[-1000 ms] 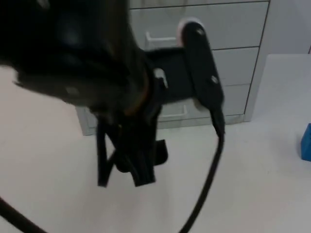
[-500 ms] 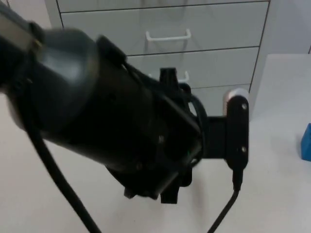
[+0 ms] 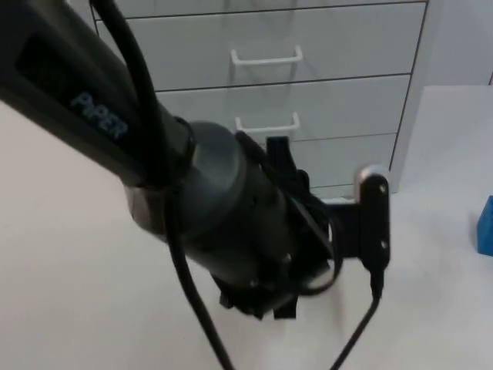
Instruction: Open the drawer with the left hand, place the block into the drawer with the right hand, then close the drawer with the left hand.
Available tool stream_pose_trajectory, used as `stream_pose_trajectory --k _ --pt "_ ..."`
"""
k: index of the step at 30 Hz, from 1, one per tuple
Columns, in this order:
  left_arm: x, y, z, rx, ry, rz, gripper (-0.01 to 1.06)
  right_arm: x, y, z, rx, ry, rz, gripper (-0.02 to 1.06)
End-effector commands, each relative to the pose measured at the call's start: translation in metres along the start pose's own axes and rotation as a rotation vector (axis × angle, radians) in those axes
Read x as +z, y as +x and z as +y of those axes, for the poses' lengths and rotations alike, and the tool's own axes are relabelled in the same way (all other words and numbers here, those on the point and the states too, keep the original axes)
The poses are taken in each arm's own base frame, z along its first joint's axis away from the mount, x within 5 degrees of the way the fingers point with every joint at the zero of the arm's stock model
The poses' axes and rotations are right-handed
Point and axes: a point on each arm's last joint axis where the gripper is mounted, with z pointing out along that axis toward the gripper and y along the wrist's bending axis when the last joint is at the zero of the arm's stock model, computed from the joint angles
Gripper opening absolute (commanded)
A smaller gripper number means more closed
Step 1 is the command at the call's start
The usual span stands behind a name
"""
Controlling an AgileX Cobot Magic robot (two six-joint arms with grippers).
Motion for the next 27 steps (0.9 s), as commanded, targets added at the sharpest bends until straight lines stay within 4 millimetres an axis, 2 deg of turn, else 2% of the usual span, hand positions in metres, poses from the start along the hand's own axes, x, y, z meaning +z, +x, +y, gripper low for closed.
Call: stream_pose_trajectory --k 1,8,20,27 --pt "0.006 -0.001 0.009 -0.058 0.004 -0.015 0.54 0.000 -0.002 -0.001 0.006 0.006 -0.017 1.04" --pt "0.010 -0.005 0.022 -0.107 -0.022 -0.025 0.55 0.000 -0.002 -0.001 0.005 0.007 -0.016 1.04" --pt "0.044 0.010 0.031 -0.146 -0.017 0.033 0.55 0.000 -0.002 0.000 0.013 0.001 -0.021 1.04" --pt "0.055 0.003 0.036 -0.157 -0.007 0.006 0.55 0.000 -0.002 0.000 0.023 0.001 -0.023 1.04"
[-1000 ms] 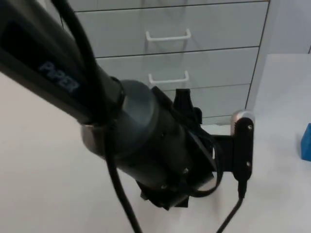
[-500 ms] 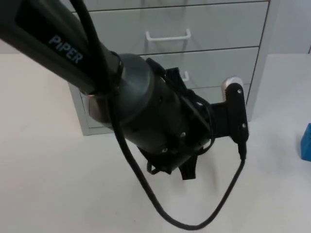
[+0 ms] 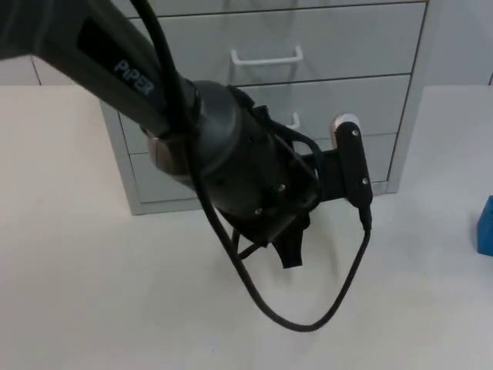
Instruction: Open the drawer with the left hand, place the block into the drawer with the right hand, then close the drawer with the left hand.
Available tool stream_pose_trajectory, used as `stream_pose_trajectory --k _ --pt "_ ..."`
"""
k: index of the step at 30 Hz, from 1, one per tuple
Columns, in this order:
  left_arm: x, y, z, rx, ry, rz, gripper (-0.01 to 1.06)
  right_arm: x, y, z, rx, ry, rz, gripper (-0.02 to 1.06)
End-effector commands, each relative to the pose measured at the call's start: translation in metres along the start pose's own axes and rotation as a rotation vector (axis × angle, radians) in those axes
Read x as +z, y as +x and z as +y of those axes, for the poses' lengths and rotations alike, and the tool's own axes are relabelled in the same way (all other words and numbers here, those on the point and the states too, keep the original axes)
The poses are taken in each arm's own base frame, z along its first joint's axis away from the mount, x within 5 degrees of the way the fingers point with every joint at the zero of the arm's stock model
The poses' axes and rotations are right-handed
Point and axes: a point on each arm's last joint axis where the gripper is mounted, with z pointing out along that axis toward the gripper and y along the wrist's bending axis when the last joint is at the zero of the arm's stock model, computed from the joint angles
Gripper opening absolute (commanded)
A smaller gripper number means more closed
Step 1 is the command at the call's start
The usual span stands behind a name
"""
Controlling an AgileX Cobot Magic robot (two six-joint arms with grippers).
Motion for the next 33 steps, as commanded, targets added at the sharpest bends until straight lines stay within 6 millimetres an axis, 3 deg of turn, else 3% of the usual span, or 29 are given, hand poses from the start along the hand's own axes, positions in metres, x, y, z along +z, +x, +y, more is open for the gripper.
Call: stream_pose_trajectory --k 1,5,9,13,18,23,33 --pt "0.004 -0.003 0.003 -0.004 -0.021 0.002 0.55 0.000 -0.001 0.000 0.012 0.001 -0.015 1.04" --pt "0.013 -0.002 -0.004 0.021 -0.021 0.018 0.54 0.000 -0.001 0.000 0.012 0.001 -0.015 1.04" --pt "0.018 0.003 -0.008 0.035 -0.044 0.054 0.42 0.000 -0.001 0.000 0.012 0.001 -0.015 1.04" --pt "0.017 0.007 -0.004 0.051 -0.082 0.096 0.00 0.000 -0.002 0.000 0.012 0.002 -0.020 1.04" --pt "0.013 0.008 -0.011 0.096 -0.029 0.148 0.00 0.000 -0.003 0.000 0.020 0.003 -0.031 1.04" --pt "-0.002 0.006 -0.028 0.081 0.124 0.209 0.00 0.000 -0.003 0.000 0.020 0.003 -0.033 1.04" --pt "-0.052 -0.001 -0.053 0.080 0.254 0.192 0.00 0.000 -0.003 -0.001 0.018 0.004 -0.033 1.04"
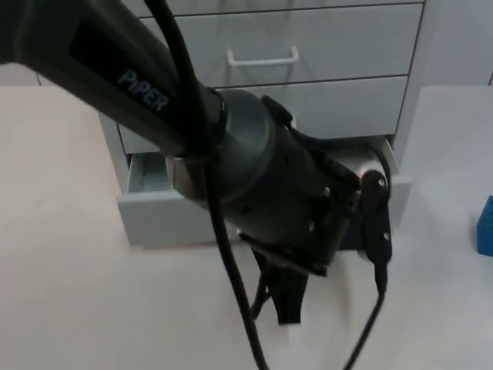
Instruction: Open the drawer with the left hand, place the block into the drawer with the right hand, then close the drawer with the left hand.
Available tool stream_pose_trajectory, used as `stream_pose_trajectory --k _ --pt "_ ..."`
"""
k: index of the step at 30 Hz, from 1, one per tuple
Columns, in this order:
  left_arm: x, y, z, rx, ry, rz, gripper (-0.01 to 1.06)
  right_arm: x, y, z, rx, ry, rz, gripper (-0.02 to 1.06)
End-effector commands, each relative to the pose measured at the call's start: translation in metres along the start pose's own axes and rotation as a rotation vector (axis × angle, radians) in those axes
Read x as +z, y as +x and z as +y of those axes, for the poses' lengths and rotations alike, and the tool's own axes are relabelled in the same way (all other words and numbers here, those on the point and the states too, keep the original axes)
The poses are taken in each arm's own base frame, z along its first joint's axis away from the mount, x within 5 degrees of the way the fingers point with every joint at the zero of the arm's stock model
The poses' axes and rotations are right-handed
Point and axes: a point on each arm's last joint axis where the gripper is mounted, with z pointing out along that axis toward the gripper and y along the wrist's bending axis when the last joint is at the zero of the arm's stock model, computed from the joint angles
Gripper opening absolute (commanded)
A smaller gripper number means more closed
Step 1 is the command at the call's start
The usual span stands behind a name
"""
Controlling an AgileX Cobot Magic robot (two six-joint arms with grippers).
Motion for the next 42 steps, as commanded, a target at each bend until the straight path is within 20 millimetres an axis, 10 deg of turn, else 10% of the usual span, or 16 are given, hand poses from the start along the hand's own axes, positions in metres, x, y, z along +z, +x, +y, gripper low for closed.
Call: stream_pose_trajectory --k 1,21,30,42 --pt "-0.010 0.001 -0.019 -0.078 0.092 0.023 0.00 0.000 -0.001 0.000 0.011 0.003 -0.015 1.04" --pt "-0.041 -0.019 -0.046 -0.029 0.183 -0.041 0.02 0.000 -0.001 0.000 0.010 0.003 -0.011 1.04" --pt "-0.046 -0.018 -0.041 -0.014 0.168 -0.039 0.75 0.000 -0.001 -0.001 0.009 0.004 -0.011 1.04" --pt "-0.102 -0.013 -0.019 -0.092 0.337 -0.087 0.79 0.000 -0.001 -0.001 0.009 0.004 -0.013 1.04"
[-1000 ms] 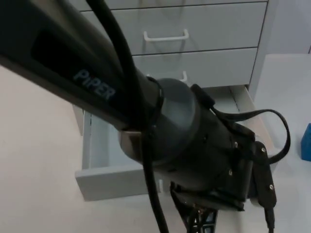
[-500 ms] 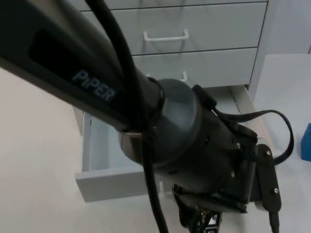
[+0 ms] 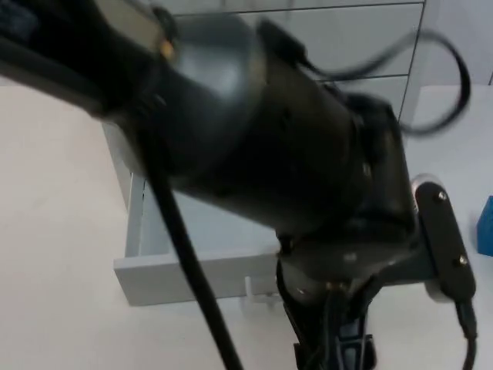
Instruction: Open the drawer with the left hand, place the block into the drawer with the right hand, then close the drawer with the left hand.
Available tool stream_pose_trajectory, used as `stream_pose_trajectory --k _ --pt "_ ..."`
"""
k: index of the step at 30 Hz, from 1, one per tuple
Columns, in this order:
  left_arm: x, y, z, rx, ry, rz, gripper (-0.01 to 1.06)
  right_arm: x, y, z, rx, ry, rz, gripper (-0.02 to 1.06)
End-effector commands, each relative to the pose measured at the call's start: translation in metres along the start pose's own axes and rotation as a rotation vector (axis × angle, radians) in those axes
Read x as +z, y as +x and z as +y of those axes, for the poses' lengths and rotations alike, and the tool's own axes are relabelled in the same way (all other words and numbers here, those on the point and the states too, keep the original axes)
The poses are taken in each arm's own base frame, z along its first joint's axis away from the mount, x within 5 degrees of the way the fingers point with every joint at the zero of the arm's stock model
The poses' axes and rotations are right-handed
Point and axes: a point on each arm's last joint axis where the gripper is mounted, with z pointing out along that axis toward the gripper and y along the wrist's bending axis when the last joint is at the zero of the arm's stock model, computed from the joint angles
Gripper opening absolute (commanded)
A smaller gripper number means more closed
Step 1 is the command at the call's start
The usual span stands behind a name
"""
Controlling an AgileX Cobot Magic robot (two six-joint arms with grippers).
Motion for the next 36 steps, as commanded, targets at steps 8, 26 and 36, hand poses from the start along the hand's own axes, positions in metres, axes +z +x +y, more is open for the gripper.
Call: stream_pose_trajectory --k 8,26,36 --pt "-0.069 -0.001 0.004 -0.128 0.184 -0.168 0.79 0.000 -0.001 -0.001 0.009 0.004 -0.013 1.04" --pt "-0.107 0.066 0.099 -0.616 0.355 -0.288 0.79 0.000 0.002 -0.001 0.006 0.004 0.015 1.04" --pt "-0.097 0.153 0.115 -0.947 0.325 -0.240 0.79 0.000 0.001 -0.001 0.014 0.005 0.009 1.04"
